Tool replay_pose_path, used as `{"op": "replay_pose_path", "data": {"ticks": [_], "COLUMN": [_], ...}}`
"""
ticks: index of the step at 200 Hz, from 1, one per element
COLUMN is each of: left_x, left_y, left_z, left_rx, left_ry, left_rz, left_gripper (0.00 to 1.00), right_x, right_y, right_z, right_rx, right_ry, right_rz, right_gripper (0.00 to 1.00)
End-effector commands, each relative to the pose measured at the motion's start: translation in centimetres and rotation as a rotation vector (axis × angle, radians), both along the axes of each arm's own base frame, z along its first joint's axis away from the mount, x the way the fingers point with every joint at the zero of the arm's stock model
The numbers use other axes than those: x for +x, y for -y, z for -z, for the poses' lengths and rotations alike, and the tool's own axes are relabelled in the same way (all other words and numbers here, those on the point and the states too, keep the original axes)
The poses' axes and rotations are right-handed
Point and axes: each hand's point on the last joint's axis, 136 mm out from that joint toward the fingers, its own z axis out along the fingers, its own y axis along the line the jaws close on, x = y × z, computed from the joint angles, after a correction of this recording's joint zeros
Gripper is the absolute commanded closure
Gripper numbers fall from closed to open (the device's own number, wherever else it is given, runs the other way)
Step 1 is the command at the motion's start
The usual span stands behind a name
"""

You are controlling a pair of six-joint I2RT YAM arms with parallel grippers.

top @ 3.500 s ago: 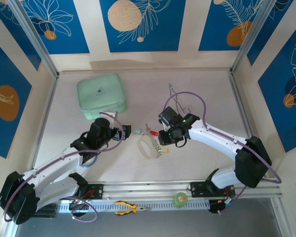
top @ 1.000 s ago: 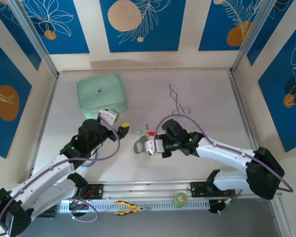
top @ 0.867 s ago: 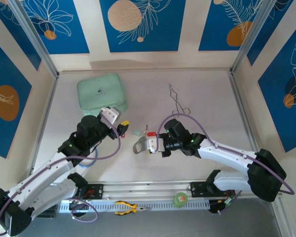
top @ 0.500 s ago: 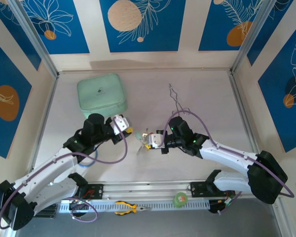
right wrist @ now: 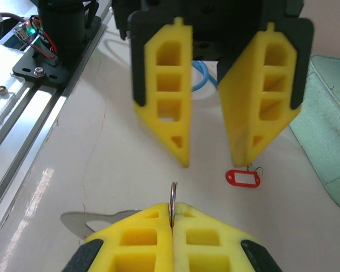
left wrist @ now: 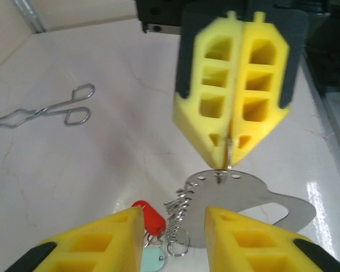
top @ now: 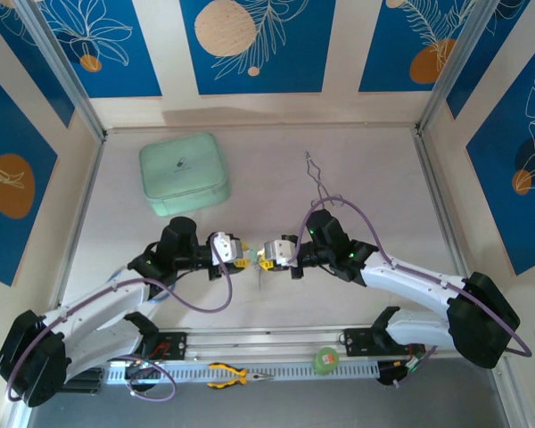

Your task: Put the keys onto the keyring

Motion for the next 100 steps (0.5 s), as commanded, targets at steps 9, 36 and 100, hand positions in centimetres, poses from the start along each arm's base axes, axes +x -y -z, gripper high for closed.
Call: {"op": "replay_pose_path", "data": {"ticks": [9,36,100], "left_x": [-1.4,-1.2,-1.3], "left_y": [0.7,1.0,1.7], "left_z": [-0.7,-0.7,-1.1], "left_rx": [-0.050,-0.049,-0.075], "left_ry": [0.052,0.067,0.061], "left_rz": [0.103,0.096,0.116], "left_gripper": [0.64,0.63,0.74], "right_x": [0.0,0.0,0.0], "right_y": [-0.3,-0.7,-1.7], "right_z": [-1.4,-1.7,-2.0], "right_rx": [0.051,0.066,0.084], "right_ry": [-0.008,-0.016,-0.021], "right_rz": [-0.002,-0.006,-0.008], "right_gripper": [1.00,1.00,1.00]}}
